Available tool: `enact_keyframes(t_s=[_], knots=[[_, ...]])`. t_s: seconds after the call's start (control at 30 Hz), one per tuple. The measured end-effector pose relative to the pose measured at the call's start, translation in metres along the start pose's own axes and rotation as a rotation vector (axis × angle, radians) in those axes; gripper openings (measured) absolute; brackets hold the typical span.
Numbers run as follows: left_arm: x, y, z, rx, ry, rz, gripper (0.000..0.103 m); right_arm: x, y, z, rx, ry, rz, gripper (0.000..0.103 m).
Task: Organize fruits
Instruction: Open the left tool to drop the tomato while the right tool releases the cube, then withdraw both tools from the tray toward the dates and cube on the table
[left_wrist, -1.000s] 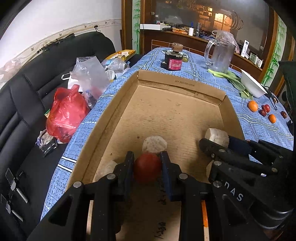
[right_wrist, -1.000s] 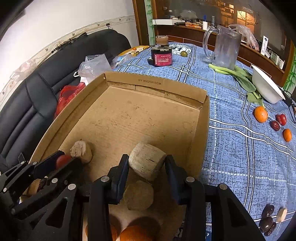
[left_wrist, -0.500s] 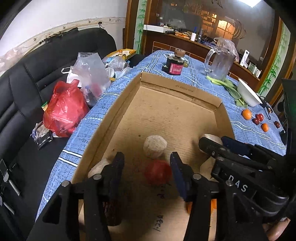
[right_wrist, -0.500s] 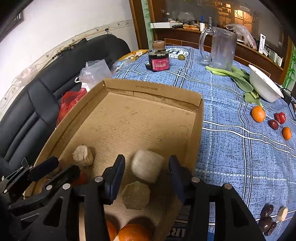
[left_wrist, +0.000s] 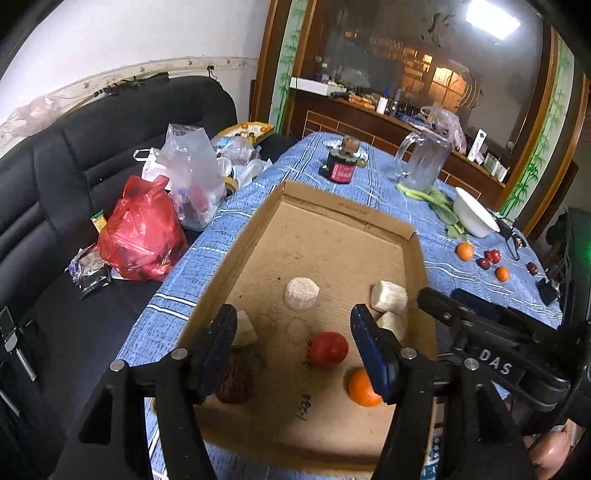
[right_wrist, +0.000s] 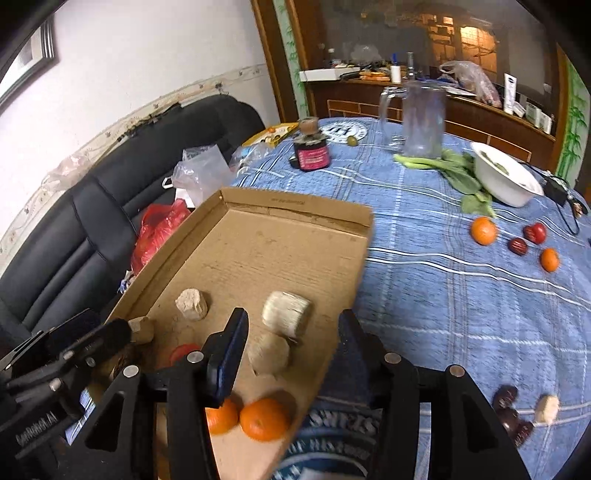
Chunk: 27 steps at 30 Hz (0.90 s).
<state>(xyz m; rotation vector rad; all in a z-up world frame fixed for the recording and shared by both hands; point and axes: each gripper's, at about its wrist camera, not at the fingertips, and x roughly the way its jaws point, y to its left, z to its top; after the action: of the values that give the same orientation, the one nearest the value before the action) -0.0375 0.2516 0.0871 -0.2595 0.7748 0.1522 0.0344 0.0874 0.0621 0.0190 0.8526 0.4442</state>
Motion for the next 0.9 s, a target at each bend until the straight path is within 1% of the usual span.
enact_keyframes(t_s=[0.07, 0.1, 0.17, 0.37, 0.47, 0.57, 0.63, 0.7, 0.73, 0.77, 0.83, 0.9], knots=[[-0.009, -0.003, -0.003, 0.0, -0.014, -0.005, 0.063, -0.01, -0.009, -0.004, 0.021, -0.008, 0.0, 0.057], [-0.013, -0.005, -0.004, 0.002, -0.019, -0.009, 0.063, -0.016, -0.015, -0.008, 0.035, -0.012, -0.002, 0.061], [-0.022, -0.012, -0.007, 0.013, -0.033, -0.021, 0.063, -0.027, -0.024, -0.015, 0.057, -0.02, -0.009, 0.064], [-0.044, -0.042, -0.018, 0.067, -0.079, -0.033, 0.063, -0.057, -0.053, -0.039, 0.116, -0.026, -0.032, 0.064], [-0.051, -0.058, -0.026, 0.095, -0.088, -0.037, 0.063, -0.071, -0.064, -0.053, 0.137, -0.037, -0.062, 0.064], [-0.053, -0.076, -0.032, 0.12, -0.096, -0.034, 0.063, -0.083, -0.075, -0.067, 0.168, -0.04, -0.114, 0.063], [-0.052, -0.093, -0.035, 0.132, -0.106, -0.018, 0.063, -0.095, -0.082, -0.08, 0.202, -0.046, -0.192, 0.063], [-0.051, -0.109, -0.038, 0.139, -0.129, 0.023, 0.063, -0.107, -0.086, -0.092, 0.219, -0.063, -0.294, 0.063], [-0.05, -0.119, -0.041, 0.146, -0.14, 0.038, 0.063, -0.113, -0.089, -0.098, 0.229, -0.075, -0.333, 0.063], [-0.048, -0.129, -0.045, 0.156, -0.145, 0.047, 0.063, -0.118, -0.093, -0.102, 0.237, -0.085, -0.354, 0.064], [-0.045, -0.148, -0.054, 0.179, -0.146, 0.055, 0.063, -0.13, -0.103, -0.111, 0.248, -0.107, -0.433, 0.066], [-0.044, -0.165, -0.064, 0.208, -0.141, 0.04, 0.063, -0.141, -0.117, -0.117, 0.259, -0.124, -0.505, 0.067]])
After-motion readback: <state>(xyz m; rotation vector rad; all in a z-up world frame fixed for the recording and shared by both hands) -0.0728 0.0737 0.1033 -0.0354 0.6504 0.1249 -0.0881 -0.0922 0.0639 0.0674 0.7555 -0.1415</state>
